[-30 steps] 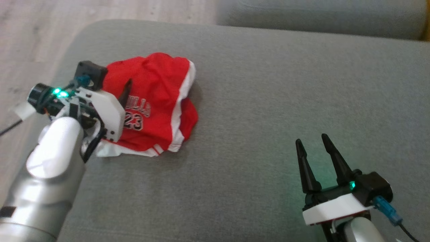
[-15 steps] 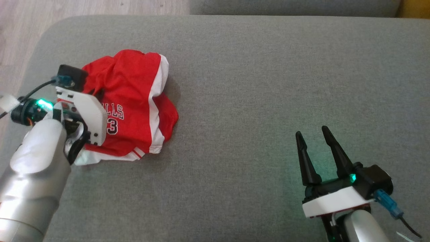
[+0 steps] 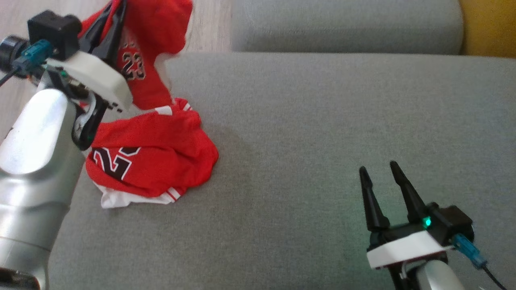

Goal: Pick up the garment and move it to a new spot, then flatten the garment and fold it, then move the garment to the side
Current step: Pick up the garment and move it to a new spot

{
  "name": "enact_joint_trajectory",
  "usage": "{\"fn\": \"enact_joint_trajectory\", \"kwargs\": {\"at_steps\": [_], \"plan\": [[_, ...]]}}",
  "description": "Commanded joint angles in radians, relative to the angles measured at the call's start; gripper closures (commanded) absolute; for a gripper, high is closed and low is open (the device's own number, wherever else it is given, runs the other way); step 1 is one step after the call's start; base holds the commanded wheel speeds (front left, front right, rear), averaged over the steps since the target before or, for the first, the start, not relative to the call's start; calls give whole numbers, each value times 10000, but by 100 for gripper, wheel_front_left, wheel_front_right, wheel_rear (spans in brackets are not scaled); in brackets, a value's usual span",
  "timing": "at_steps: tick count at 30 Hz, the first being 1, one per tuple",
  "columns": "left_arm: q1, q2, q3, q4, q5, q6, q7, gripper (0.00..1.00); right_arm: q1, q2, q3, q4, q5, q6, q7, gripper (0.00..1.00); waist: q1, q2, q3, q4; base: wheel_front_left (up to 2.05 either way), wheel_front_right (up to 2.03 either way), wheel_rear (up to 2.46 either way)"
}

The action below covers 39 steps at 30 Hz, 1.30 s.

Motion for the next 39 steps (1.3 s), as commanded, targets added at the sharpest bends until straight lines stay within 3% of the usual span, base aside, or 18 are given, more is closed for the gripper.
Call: {"fn": "enact_joint_trajectory", "kwargs": {"at_steps": [1, 9, 16, 23, 30, 31, 32, 39], "plan": [[-595, 321, 383, -567, 10, 39, -72, 100, -69, -58, 90, -267, 137, 77, -109, 0, 1, 0, -322, -71, 0, 0, 0], [-301, 43, -59, -2337, -210, 62, 653, 100, -118, -58, -272, -434, 305, 77, -109, 0, 1, 0, -511, -958, 0, 0, 0], [226, -560, -725, -3220, -420, 98, 1224, 100, -360, -58, -193, -885, 428, 77, -109, 0, 1, 0, -206, -2508, 0, 0, 0], [276, -908, -1679, -3114, -191, 61, 1225, 100, -716, -58, 219, -1218, 763, 77, -109, 0, 1, 0, 618, -4375, 0, 0, 0], [-500, -681, -3299, -2172, -419, 20, 241, 100, -790, -58, 730, -1587, 1072, 77, -109, 0, 1, 0, 1071, -5681, 0, 0, 0], [-681, -621, -3545, -2003, -500, 19, -8, 36, -781, -58, 774, -1631, 1071, 77, -109, 0, 1, 0, 1118, -5764, 0, 0, 0], [-903, -531, -3807, -1794, -433, 19, -327, 0, -776, -58, 801, -1664, 1074, 77, -109, 0, 1, 0, 1167, -5833, 0, 0, 0], [-1525, -606, -4478, -204, -794, 17, -1603, 0, -706, -58, 650, -1722, 1111, 77, -109, 0, 1, 0, 1217, -5707, 0, 0, 0]]}}
